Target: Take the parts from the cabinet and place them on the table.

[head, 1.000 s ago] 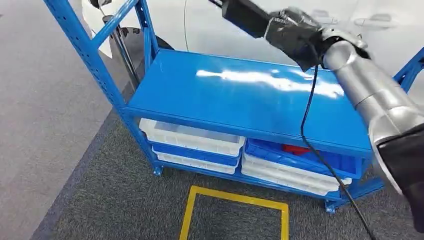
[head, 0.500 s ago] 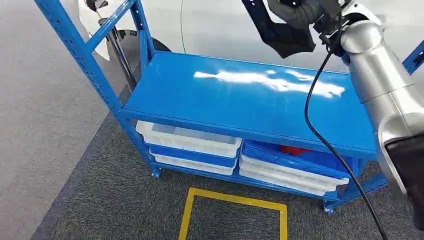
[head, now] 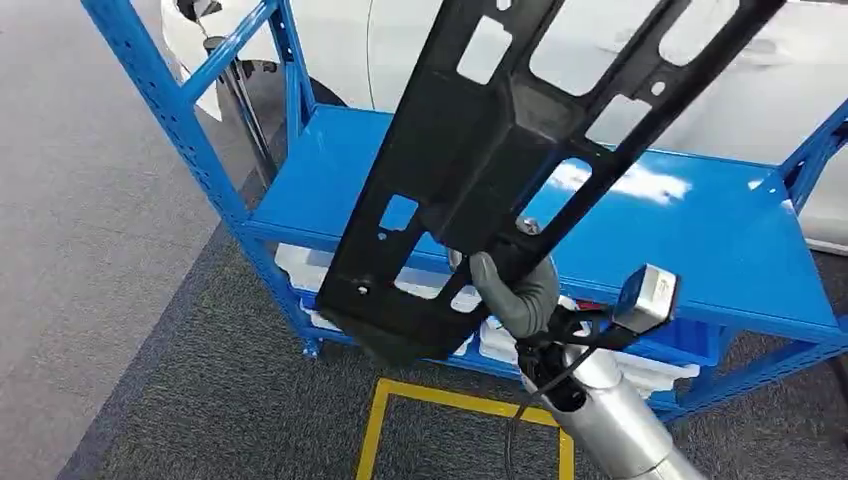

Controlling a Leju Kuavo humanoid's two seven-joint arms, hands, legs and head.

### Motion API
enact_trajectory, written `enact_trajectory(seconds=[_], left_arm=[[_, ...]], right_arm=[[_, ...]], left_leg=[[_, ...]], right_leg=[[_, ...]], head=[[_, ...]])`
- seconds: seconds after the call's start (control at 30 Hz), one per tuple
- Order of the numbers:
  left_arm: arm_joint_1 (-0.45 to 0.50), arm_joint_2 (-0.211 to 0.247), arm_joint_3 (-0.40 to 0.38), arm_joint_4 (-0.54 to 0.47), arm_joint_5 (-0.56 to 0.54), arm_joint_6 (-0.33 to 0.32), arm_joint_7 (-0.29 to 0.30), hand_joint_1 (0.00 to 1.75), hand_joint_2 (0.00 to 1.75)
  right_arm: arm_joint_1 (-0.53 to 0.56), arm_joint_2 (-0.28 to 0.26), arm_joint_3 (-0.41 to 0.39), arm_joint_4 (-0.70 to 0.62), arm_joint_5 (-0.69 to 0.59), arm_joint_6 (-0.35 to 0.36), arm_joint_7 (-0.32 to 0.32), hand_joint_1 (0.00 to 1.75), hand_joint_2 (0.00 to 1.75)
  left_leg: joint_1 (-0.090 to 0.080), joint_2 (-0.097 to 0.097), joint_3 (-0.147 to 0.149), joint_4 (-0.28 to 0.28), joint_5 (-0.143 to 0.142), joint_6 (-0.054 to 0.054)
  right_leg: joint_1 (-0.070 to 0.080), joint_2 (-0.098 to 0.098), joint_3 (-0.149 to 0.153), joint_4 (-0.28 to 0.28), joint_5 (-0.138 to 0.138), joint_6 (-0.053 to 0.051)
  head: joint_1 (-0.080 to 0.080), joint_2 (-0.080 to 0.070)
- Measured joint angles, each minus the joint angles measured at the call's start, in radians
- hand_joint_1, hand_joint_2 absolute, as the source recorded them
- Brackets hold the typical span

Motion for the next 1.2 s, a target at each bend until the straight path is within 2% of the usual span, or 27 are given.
enact_trajectory(seconds=[0.03, 0.07, 0.1, 0.17, 0.2, 0.23, 0.27, 0.33, 0.37, 0.4, 0.5, 0.53, 0.57, 0.6, 0.67, 0.7, 0.73, 0.77, 0.83, 0.87, 0.9, 1.0, 1.03, 1.07, 1.1, 1.17, 1.2], left_arm=[[0.0, 0.001, 0.004, 0.0, 0.0, -0.002, -0.007, 0.0, 1.75], [-0.001, 0.001, 0.008, 0.0, -0.002, 0.0, -0.014, 0.0, 1.75], [-0.003, 0.001, 0.011, 0.0, -0.002, 0.005, -0.022, 0.0, 1.75], [-0.003, 0.001, 0.013, 0.0, -0.004, 0.01, -0.035, 0.0, 1.75], [-0.003, 0.001, 0.014, 0.0, -0.005, 0.006, -0.043, 0.0, 1.75], [-0.004, 0.001, 0.014, 0.0, -0.007, 0.003, -0.048, 0.0, 1.75], [-0.005, 0.001, 0.014, 0.0, -0.01, 0.0, -0.053, 0.0, 1.75], [-0.011, 0.002, 0.014, 0.0, -0.015, -0.006, -0.061, 0.0, 1.75], [-0.015, 0.002, 0.014, 0.0, -0.016, -0.008, -0.064, 0.0, 1.75], [-0.02, 0.002, 0.014, 0.0, -0.017, -0.008, -0.066, 0.0, 1.75], [-0.02, 0.002, 0.014, 0.0, -0.024, 0.002, -0.067, 0.0, 1.75], [-0.021, 0.001, 0.014, 0.0, -0.024, 0.006, -0.067, 0.0, 1.75], [-0.023, 0.0, 0.014, 0.0, -0.024, 0.011, -0.065, 0.0, 1.75], [-0.025, 0.0, 0.014, 0.0, -0.024, 0.013, -0.064, 0.0, 1.75], [-0.027, 0.0, 0.014, 0.0, -0.024, 0.013, -0.061, 0.0, 1.75], [-0.026, 0.0, 0.014, 0.0, -0.024, 0.011, -0.058, 0.0, 1.75], [-0.026, 0.0, 0.014, 0.0, -0.021, 0.01, -0.055, 0.0, 1.75], [-0.026, -0.001, 0.014, 0.0, -0.02, 0.009, -0.055, 0.0, 1.75], [-0.027, -0.002, 0.014, 0.0, -0.018, 0.008, -0.055, 0.0, 1.75], [-0.028, -0.003, 0.014, 0.0, -0.018, 0.008, -0.055, 0.0, 1.75], [-0.028, -0.005, 0.014, 0.0, -0.018, 0.008, -0.053, 0.0, 1.75], [-0.028, -0.007, 0.014, 0.0, -0.016, 0.009, -0.043, 0.0, 1.75], [-0.029, -0.006, 0.014, 0.0, -0.016, 0.011, -0.042, 0.0, 1.75], [-0.029, -0.006, 0.014, 0.0, -0.015, 0.014, -0.038, 0.0, 1.75], [-0.029, -0.006, 0.014, 0.0, -0.014, 0.013, -0.037, 0.0, 1.75], [-0.027, -0.006, 0.014, 0.0, -0.014, 0.013, -0.036, 0.0, 1.75], [-0.025, -0.006, 0.014, 0.0, -0.013, 0.012, -0.036, 0.0, 1.75]], right_arm=[[0.011, 0.015, 0.001, -0.024, 0.003, 0.0, 0.006, 1.75, 1.75], [0.022, 0.026, 0.001, -0.043, 0.005, 0.0, 0.007, 1.75, 1.75], [0.037, 0.037, 0.0, -0.066, 0.005, 0.001, 0.007, 1.75, 1.75], [0.068, 0.051, 0.001, -0.098, 0.01, 0.001, 0.008, 1.75, 1.75], [0.082, 0.059, 0.001, -0.112, 0.018, 0.0, 0.012, 1.75, 1.75], [0.095, 0.064, 0.001, -0.123, 0.026, -0.001, 0.014, 1.75, 1.75], [0.104, 0.068, 0.001, -0.132, 0.034, -0.004, 0.016, 1.75, 1.75], [0.118, 0.08, 0.002, -0.147, 0.049, -0.014, 0.021, 1.75, 1.75], [0.122, 0.085, 0.002, -0.154, 0.058, -0.015, 0.021, 1.75, 1.75], [0.126, 0.088, 0.002, -0.161, 0.063, -0.018, 0.021, 1.75, 1.75], [0.144, 0.099, 0.002, -0.172, 0.082, -0.021, 0.027, 1.75, 1.75], [0.15, 0.101, 0.002, -0.177, 0.085, -0.021, 0.029, 1.75, 1.75], [0.155, 0.103, 0.003, -0.184, 0.092, -0.021, 0.03, 1.75, 1.75], [0.157, 0.104, 0.003, -0.188, 0.095, -0.02, 0.032, 1.75, 1.75], [0.165, 0.107, 0.003, -0.193, 0.099, -0.019, 0.034, 1.75, 1.75], [0.17, 0.108, 0.003, -0.193, 0.102, -0.019, 0.037, 1.75, 1.75], [0.175, 0.108, 0.003, -0.193, 0.105, -0.019, 0.04, 1.75, 1.75], [0.177, 0.11, 0.003, -0.193, 0.108, -0.019, 0.045, 1.75, 1.75], [0.177, 0.116, 0.003, -0.193, 0.111, -0.02, 0.048, 1.75, 1.75], [0.176, 0.12, 0.003, -0.198, 0.112, -0.021, 0.051, 1.75, 1.75], [0.174, 0.122, 0.003, -0.199, 0.113, -0.022, 0.053, 1.75, 1.75], [0.175, 0.133, 0.002, -0.201, 0.116, -0.029, 0.063, 1.75, 1.75], [0.175, 0.135, 0.0, -0.203, 0.119, -0.03, 0.068, 1.75, 1.75], [0.175, 0.14, -0.001, -0.204, 0.122, -0.031, 0.073, 1.75, 1.75], [0.174, 0.144, -0.001, -0.204, 0.125, -0.032, 0.074, 1.75, 1.75], [0.176, 0.148, -0.003, -0.203, 0.128, -0.035, 0.077, 1.75, 1.75], [0.177, 0.148, -0.004, -0.203, 0.131, -0.036, 0.079, 1.75, 1.75]], left_leg=[[0.004, 0.002, -0.004, 0.011, -0.01, -0.006], [0.004, 0.004, -0.017, 0.045, -0.038, -0.012], [0.005, 0.004, -0.047, 0.115, -0.082, -0.016], [0.008, 0.004, -0.116, 0.272, -0.152, -0.022], [0.009, 0.004, -0.135, 0.319, -0.163, -0.024], [0.01, 0.004, -0.129, 0.309, -0.145, -0.024], [0.011, 0.004, -0.1, 0.256, -0.11, -0.023], [0.011, 0.005, -0.001, 0.069, -0.027, -0.017], [0.01, 0.005, 0.028, 0.01, -0.031, -0.012], [0.004, 0.003, 0.031, 0.003, -0.029, -0.004], [0.0, 0.003, 0.028, 0.004, -0.026, 0.011], [0.007, 0.003, 0.031, -0.006, -0.019, 0.021], [0.007, 0.005, 0.031, -0.01, -0.015, 0.028], [0.007, 0.006, 0.029, -0.01, -0.014, 0.032], [0.003, 0.008, 0.026, -0.009, -0.013, 0.036], [0.0, 0.008, 0.025, -0.008, -0.013, 0.037], [-0.001, 0.008, 0.025, -0.008, -0.013, 0.037], [-0.002, 0.007, 0.025, -0.007, -0.014, 0.038], [-0.004, 0.005, 0.026, -0.004, -0.015, 0.036], [-0.004, 0.005, 0.025, -0.002, -0.016, 0.033], [-0.013, 0.004, 0.021, 0.005, -0.02, 0.028], [-0.006, 0.006, 0.02, -0.002, -0.015, 0.014], [-0.012, 0.006, 0.023, -0.003, -0.016, 0.009], [-0.007, 0.006, 0.02, 0.007, -0.026, 0.003], [-0.006, 0.006, 0.006, 0.042, -0.054, -0.003], [0.001, 0.006, -0.066, 0.201, -0.134, -0.012], [0.004, 0.006, -0.103, 0.28, -0.163, -0.017]], right_leg=[[-0.006, -0.002, 0.003, -0.005, 0.004, -0.009], [-0.006, -0.002, 0.004, -0.007, 0.004, -0.013], [-0.005, -0.003, 0.004, -0.006, 0.003, -0.018], [-0.004, -0.006, 0.004, -0.006, 0.002, -0.019], [-0.004, -0.006, 0.004, -0.005, 0.002, -0.019], [-0.004, -0.005, 0.005, -0.005, 0.002, -0.019], [-0.004, -0.004, 0.005, -0.004, 0.002, -0.018], [-0.005, -0.003, 0.009, -0.002, 0.0, -0.014], [-0.003, -0.002, 0.008, -0.001, -0.002, -0.008], [0.002, 0.0, 0.005, 0.002, -0.001, 0.0], [0.001, -0.001, 0.009, -0.007, 0.006, 0.017], [0.0, 0.0, 0.007, -0.005, 0.003, 0.024], [-0.002, -0.002, -0.001, 0.017, -0.019, 0.026], [-0.002, -0.002, -0.024, 0.07, -0.055, 0.028], [-0.001, -0.002, -0.096, 0.229, -0.132, 0.032], [-0.001, -0.002, -0.129, 0.301, -0.153, 0.032], [0.0, -0.002, -0.135, 0.314, -0.146, 0.031], [0.001, -0.002, -0.117, 0.28, -0.118, 0.029], [0.003, -0.002, -0.032, 0.112, -0.033, 0.019], [0.004, -0.003, 0.012, 0.026, -0.004, 0.011], [0.012, -0.004, 0.021, -0.001, -0.018, 0.008], [0.017, -0.001, 0.016, 0.0, -0.012, -0.005], [0.007, 0.0, 0.02, -0.011, -0.007, -0.013], [0.004, -0.004, 0.026, -0.018, -0.003, -0.018], [0.003, -0.005, 0.027, -0.018, -0.003, -0.022], [0.004, -0.006, 0.026, -0.018, -0.004, -0.023], [0.004, -0.006, 0.025, -0.017, -0.004, -0.024]], head=[[0.0, 0.0], [0.0, 0.0], [0.0, 0.0], [0.0, 0.0], [0.0, 0.0], [0.0, 0.0], [0.0, 0.0], [0.0, 0.0], [0.0, 0.0], [0.0, 0.0], [0.0, 0.0], [0.0, 0.0], [0.0, 0.0], [0.0, 0.0], [0.0, 0.0], [0.0, 0.0], [0.0, 0.0], [0.0, 0.0], [0.0, 0.0], [0.0, 0.0], [0.0, 0.0], [0.0, 0.0], [0.0, 0.0], [0.0, 0.0], [0.0, 0.0], [0.0, 0.0], [0.0, 0.0]])
